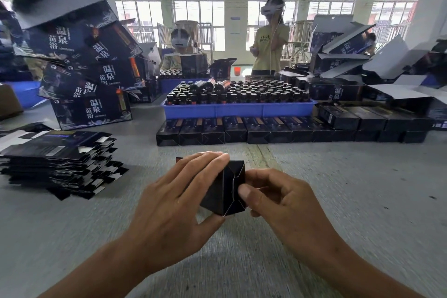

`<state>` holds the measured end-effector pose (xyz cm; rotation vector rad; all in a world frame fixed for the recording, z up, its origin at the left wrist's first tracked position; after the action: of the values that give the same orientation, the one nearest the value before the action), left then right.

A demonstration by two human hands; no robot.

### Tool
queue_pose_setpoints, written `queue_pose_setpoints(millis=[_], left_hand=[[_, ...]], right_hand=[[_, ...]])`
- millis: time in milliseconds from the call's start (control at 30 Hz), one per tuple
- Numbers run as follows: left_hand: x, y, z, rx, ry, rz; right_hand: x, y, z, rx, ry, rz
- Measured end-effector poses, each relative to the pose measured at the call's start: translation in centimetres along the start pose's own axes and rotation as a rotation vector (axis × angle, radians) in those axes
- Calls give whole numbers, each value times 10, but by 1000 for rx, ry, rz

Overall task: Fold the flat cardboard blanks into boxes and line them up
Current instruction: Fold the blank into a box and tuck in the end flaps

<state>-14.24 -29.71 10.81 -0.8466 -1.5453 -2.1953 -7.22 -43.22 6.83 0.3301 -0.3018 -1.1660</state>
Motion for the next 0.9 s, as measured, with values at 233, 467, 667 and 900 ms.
queue_pose_setpoints(millis=[233, 467, 667, 900], left_hand=[[-3, 0, -5, -6, 4, 5], [-1, 0, -9, -25, -9, -21], [-1, 1, -13, -38, -19, -25], [-2, 1, -13, -36, -19, -15]], right_hand=[[1, 0, -2, -36, 28, -8], [4, -1, 0, -7, -7, -48], [5, -2, 4, 21, -43, -89], [6, -4, 4, 20, -85, -117]])
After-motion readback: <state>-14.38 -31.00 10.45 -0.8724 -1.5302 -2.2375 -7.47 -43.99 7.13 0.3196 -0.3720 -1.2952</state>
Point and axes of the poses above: each hand's wrist, its own y-axis towards the middle knuckle, its own x-axis out of the back of the hand, z = x × y, the point moved 10 cm from there along y, towards the middle knuckle, and after that the axes turned 15 degrees about y, right-handed, at the moved point
